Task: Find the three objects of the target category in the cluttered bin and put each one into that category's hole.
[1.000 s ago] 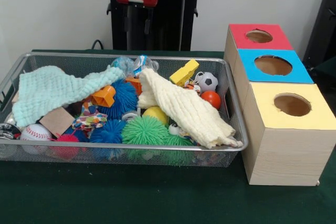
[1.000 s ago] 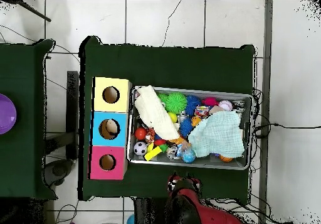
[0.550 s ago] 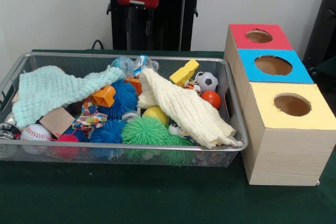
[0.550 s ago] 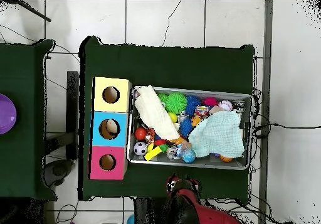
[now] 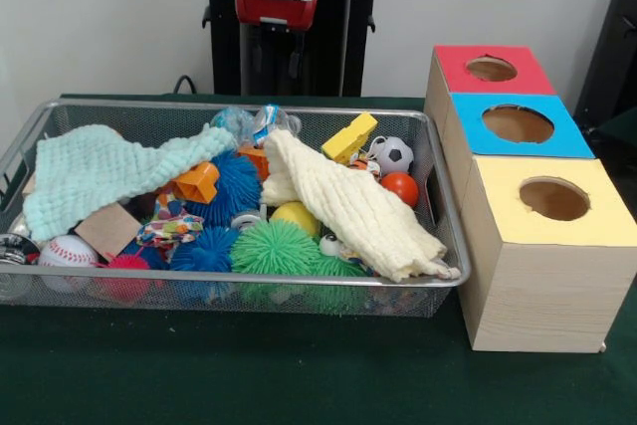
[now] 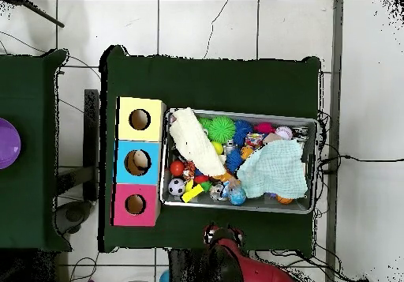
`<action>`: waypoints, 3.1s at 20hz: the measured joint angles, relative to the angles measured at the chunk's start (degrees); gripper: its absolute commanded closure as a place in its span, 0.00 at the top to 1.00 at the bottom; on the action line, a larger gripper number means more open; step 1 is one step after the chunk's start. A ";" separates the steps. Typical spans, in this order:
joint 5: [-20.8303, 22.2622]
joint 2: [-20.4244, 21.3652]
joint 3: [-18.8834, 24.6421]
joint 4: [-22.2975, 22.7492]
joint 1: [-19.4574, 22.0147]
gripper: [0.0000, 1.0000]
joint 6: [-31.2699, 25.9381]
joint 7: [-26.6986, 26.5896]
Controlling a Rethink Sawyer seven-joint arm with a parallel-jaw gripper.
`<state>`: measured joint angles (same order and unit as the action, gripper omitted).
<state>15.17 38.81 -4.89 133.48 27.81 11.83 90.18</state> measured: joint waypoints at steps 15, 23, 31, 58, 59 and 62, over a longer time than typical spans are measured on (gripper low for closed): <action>-0.02 -3.67 0.18 -0.02 2.21 1.00 0.88 0.00; -0.02 -4.70 0.34 -0.03 4.40 1.00 0.88 0.00; -0.04 -5.90 0.35 -0.05 3.98 1.00 0.88 0.00; -0.02 -5.40 2.33 -0.93 3.66 1.00 0.16 0.00; -0.02 -5.29 2.42 -0.93 3.76 1.00 0.15 0.00; -0.04 -4.79 2.87 -0.93 4.26 1.00 -0.06 0.00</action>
<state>15.14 34.02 -2.02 132.55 32.08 11.77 90.18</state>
